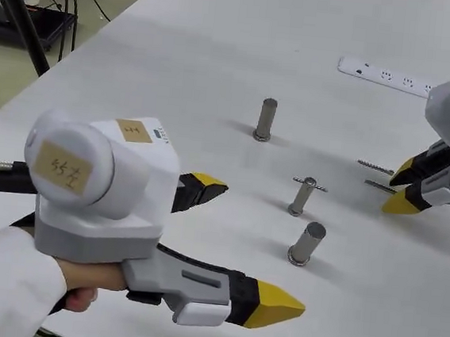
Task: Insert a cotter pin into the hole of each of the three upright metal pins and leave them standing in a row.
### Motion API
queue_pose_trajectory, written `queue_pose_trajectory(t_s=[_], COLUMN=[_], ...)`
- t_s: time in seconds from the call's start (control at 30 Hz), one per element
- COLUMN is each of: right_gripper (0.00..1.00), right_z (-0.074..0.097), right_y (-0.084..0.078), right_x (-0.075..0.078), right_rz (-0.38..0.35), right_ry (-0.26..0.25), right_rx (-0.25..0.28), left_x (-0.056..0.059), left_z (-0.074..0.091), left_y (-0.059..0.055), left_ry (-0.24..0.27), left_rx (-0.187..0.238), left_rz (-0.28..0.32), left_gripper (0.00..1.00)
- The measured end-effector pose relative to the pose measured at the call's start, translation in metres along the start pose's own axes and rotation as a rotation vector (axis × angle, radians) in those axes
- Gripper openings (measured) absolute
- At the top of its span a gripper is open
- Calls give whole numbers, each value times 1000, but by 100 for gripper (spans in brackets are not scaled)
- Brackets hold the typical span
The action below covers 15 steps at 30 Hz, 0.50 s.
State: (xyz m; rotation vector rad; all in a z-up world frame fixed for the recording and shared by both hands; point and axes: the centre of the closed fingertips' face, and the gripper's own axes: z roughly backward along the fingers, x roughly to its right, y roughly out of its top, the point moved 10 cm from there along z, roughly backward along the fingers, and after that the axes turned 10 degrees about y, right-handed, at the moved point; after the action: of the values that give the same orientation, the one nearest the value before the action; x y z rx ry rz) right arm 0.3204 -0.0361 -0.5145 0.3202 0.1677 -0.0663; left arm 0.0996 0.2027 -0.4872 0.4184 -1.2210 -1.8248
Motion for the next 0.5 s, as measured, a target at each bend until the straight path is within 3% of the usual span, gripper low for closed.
queue_pose_trajectory(t_s=[0.23,0.5], right_gripper=[14,11], right_z=[0,-3], right_y=[2,8], right_x=[8,5], right_rz=[38,88], right_ry=[-26,-7], right_rx=[-39,-89], left_x=[-1,-2], left_z=[-1,0], left_y=[1,0], left_ry=[0,3], left_rx=[-1,4], left_rz=[7,21], left_gripper=[88,83])
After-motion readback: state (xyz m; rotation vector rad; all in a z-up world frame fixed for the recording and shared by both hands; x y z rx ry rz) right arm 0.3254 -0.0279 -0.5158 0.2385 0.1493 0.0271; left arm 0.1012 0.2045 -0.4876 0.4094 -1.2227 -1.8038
